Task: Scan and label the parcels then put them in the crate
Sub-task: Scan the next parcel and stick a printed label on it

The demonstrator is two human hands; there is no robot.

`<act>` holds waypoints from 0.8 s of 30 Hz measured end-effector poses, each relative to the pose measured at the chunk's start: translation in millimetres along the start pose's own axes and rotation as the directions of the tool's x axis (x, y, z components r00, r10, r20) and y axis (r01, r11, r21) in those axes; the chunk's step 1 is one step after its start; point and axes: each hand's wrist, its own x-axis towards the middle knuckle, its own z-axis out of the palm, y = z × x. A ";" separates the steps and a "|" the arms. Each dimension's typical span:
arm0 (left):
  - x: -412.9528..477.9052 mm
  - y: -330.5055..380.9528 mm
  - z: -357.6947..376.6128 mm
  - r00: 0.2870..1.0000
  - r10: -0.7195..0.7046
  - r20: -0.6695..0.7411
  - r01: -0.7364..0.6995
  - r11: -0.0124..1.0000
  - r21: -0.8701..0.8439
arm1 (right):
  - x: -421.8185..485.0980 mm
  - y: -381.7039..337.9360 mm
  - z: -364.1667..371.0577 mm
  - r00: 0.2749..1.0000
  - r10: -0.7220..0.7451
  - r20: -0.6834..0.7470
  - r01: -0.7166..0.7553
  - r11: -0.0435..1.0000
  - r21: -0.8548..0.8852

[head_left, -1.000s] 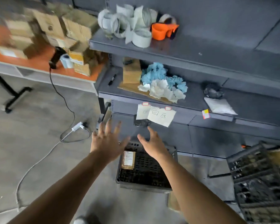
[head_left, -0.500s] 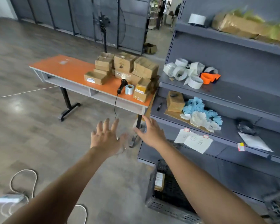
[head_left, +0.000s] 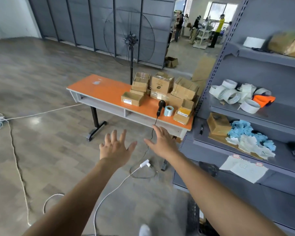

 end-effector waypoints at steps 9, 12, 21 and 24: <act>153.7 -26.9 4.8 0.998 0.062 -0.002 -0.061 0.995 0.082 | 151.4 -19.1 17.5 0.999 0.036 -0.008 -0.036 0.998 0.054; 222.2 -29.2 4.6 0.997 0.079 0.008 -0.080 0.992 0.103 | 222.0 -14.5 20.0 0.997 0.070 -0.026 -0.068 0.994 0.088; 391.1 -33.0 -0.5 0.994 0.103 0.022 -0.105 0.989 0.102 | 383.4 -6.4 19.2 0.996 0.091 -0.002 -0.090 0.992 0.092; 440.3 -35.8 5.6 0.991 0.126 0.043 -0.129 0.988 0.082 | 421.2 -2.4 26.2 0.990 0.134 0.034 -0.136 0.986 0.091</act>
